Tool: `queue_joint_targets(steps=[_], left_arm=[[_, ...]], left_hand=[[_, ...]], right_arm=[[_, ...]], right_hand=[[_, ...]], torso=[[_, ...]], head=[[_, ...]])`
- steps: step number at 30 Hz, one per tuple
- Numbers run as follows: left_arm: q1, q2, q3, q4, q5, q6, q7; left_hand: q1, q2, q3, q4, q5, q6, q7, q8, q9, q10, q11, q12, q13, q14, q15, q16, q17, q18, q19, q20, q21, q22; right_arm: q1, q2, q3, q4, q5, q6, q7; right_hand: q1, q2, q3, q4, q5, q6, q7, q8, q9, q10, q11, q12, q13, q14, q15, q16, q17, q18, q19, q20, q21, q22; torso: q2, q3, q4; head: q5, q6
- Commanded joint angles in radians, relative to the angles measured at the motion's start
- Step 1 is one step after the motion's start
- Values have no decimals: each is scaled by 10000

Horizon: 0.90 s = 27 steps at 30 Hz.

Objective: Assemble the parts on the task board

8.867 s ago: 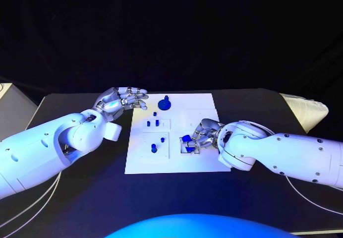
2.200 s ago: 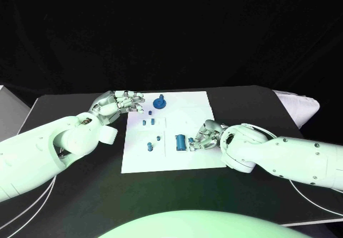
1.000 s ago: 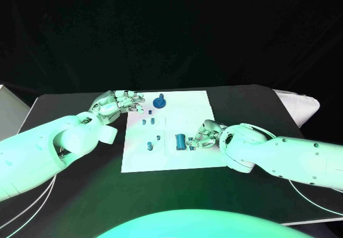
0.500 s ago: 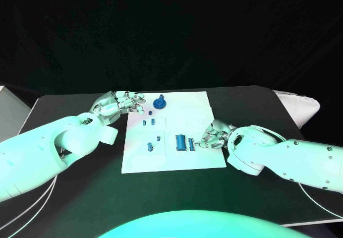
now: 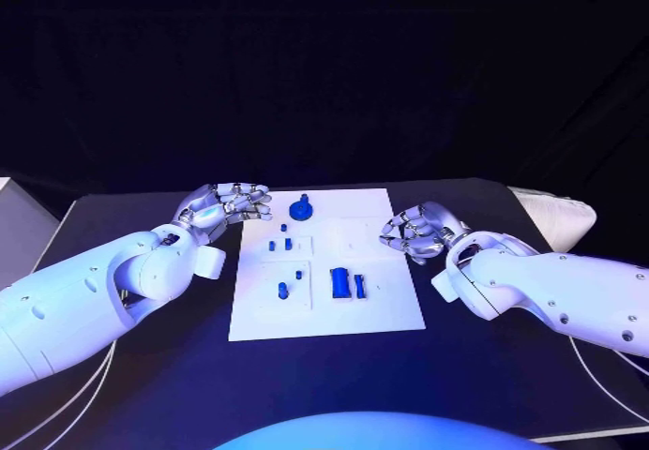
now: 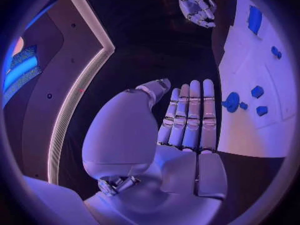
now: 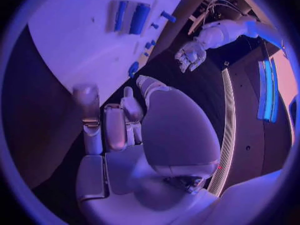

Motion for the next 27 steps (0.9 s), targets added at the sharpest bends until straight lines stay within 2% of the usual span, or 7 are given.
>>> queue_joint_targets(steps=[1,22,23,24,25,26,27], left_arm=[[-7,243,-3,-308,449,-623,815],[-1,1172,2,-1829,806,-2132,1778],[-3,1130,-3,-1791,714,-1860,1430],[1,1130,-10,-1785,717,-1870,1432],[15,1129,-32,-1765,725,-1900,1438],[38,1128,-68,-1731,739,-1951,1448],[70,1127,-118,-1684,758,-2021,1462]], left_hand=[[-35,-152,44,180,-50,-341,-96,-198,-53,-223,147,-228,-87,-384,197,-848,-132,15,-394,269,-844,-573],[682,372,-2070,855,-660,-706,-236,-836,-810,-1887,408,-357,-130,-1488,724,-3645,-1107,-14,-704,885,-3573,-3207],[-3788,1916,-4932,-1245,-2237,-9281,-1913,-1988,-3200,-11221,-1433,-1044,-774,-9441,-1021,-4876,-3611,-1694,-8555,-2007,-4213,-5298],[-3807,1916,-4932,-1245,-2237,-9281,-1913,-1988,-3200,-11221,-1433,-1044,-774,-9441,-1021,-4876,-3611,-1694,-8555,-2007,-4213,-5298],[-4064,1916,-4932,-1245,-2237,-9281,-1913,-1988,-3200,-11221,-1433,-1044,-774,-9441,-1021,-4876,-3611,-1694,-8555,-2007,-4213,-5298],[-4399,1916,-4932,-1245,-2237,-9281,-1913,-1988,-3200,-11221,-1433,-1044,-774,-9441,-1021,-4876,-3611,-1694,-8555,-2007,-4213,-5298],[-4768,1916,-4932,-1245,-2237,-9281,-1913,-1988,-3200,-11221,-1433,-1044,-774,-9441,-1021,-4876,-3611,-1694,-8555,-2007,-4213,-5298]], right_arm=[[82,190,55,-666,3395,-193,3113],[106,1652,308,-3961,5966,1510,5364],[120,1626,303,-3926,5666,1001,4811],[117,1623,307,-3917,5672,995,4814],[108,1616,317,-3886,5691,976,4825],[93,1604,335,-3836,5723,943,4844],[71,1588,360,-3766,5768,898,4869]], right_hand=[[148,-47,281,2,-77,-194,130,-78,-86,-1676,84,-3304,-2184,-997,100,-2468,-2160,301,-746,106,-3212,-1332],[157,-161,1372,-794,-928,-663,754,-861,-1404,-2009,1062,-8566,-10500,-3613,1384,-10802,-7388,331,-3139,1465,-5759,-8352],[-3963,2144,-3275,-2805,-3003,-9761,-1209,-2218,-5355,-5242,-394,-9969,-12038,-6814,333,-12815,-11955,-1511,-6165,-707,-6391,-12296],[-4040,2144,-3275,-2805,-3003,-9761,-1209,-2218,-5355,-5286,-394,-9969,-12038,-6857,333,-12815,-11955,-1511,-6203,-707,-6391,-12296],[-4353,2144,-3275,-2805,-3003,-9761,-1209,-2218,-5355,-5517,-394,-9969,-12038,-7076,333,-12815,-11955,-1511,-13210,-707,-6391,-12296],[-4679,2144,-3275,-2805,-3003,-9761,-1209,-2218,-5355,-12728,-394,-9969,-12038,-14241,333,-12815,-11955,-1511,-13210,-707,-6391,-12296],[-5026,2144,-3275,-2805,-3003,-9761,-1209,-2218,-5355,-12728,-394,-9969,-12038,-14241,333,-12815,-11955,-1511,-13210,-707,-6391,-12296]], torso=[[-240,-119,17],[-428,-64,73],[-451,-95,87],[-452,-93,89],[-458,-88,95],[-467,-78,105],[-479,-66,118]], head=[[21,238],[243,1076],[214,1009],[213,1013],[210,1029],[204,1054],[197,1089]])
